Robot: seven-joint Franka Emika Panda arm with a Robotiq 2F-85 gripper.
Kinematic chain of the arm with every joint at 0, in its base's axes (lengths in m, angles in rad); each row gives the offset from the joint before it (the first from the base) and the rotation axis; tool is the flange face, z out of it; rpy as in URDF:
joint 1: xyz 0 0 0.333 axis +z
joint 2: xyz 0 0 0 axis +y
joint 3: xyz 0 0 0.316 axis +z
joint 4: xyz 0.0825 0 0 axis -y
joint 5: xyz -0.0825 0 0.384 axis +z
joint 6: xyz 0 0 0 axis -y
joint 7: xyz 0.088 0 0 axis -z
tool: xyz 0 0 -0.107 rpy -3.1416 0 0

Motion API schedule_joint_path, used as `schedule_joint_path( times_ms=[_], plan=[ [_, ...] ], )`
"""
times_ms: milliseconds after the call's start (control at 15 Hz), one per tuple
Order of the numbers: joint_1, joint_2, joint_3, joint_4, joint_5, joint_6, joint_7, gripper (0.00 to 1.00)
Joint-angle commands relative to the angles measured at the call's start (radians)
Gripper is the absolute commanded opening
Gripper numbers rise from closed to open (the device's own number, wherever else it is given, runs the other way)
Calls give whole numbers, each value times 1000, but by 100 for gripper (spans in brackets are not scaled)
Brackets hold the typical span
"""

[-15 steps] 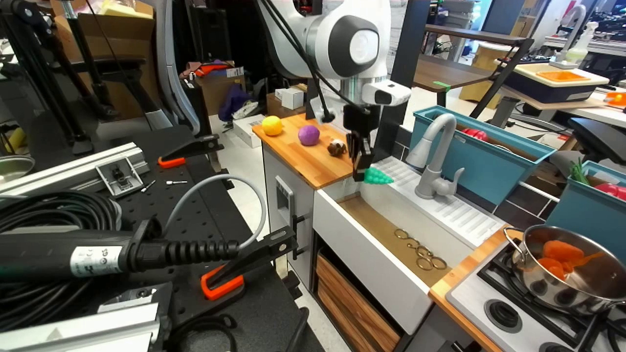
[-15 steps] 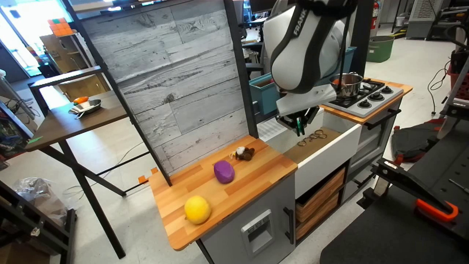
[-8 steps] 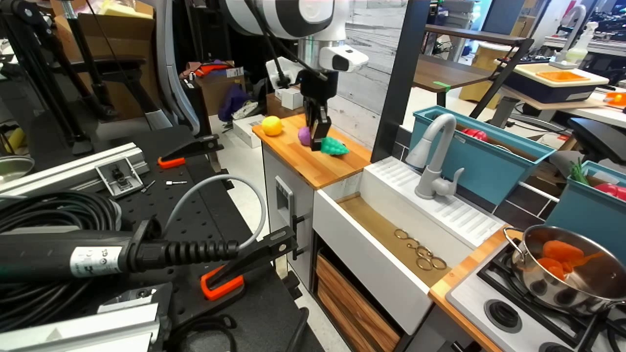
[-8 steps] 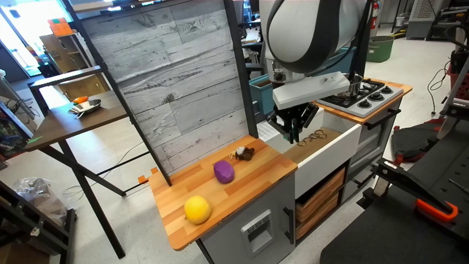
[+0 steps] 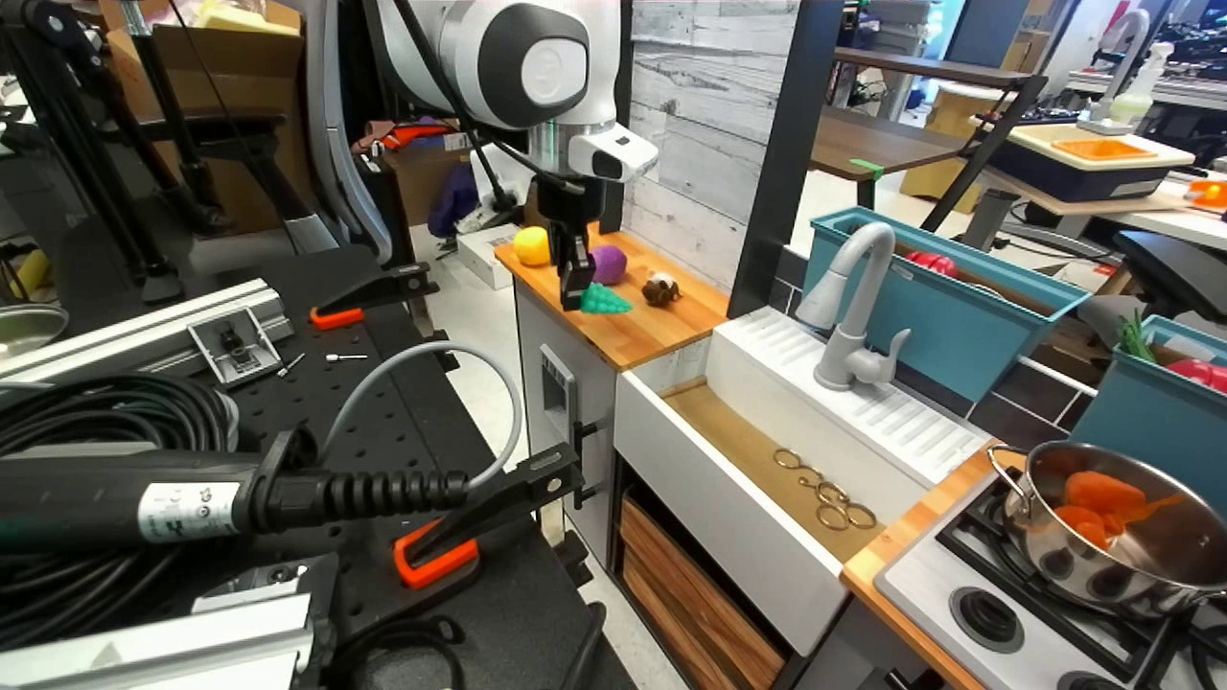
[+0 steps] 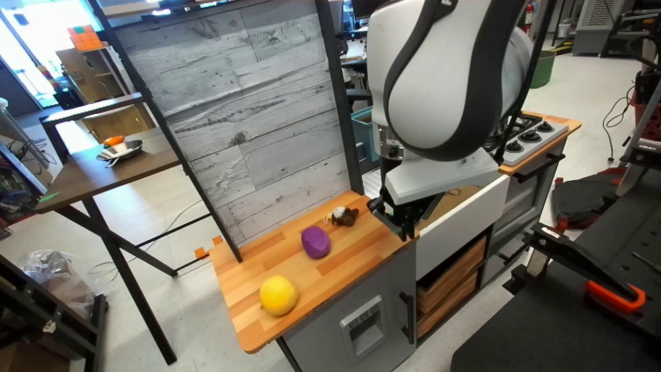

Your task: Remove the green object from the sink and put it on the base top

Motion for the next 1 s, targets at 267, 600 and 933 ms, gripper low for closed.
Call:
schedule_joint_path(
  times_ms=[267, 600, 933],
  plan=[
    [36, 204, -59, 176, 30, 145, -90, 3],
    [35, 280, -59, 291, 46, 129, -123, 36],
    [21, 230, -47, 245, 53, 109, -157, 66]
  ],
)
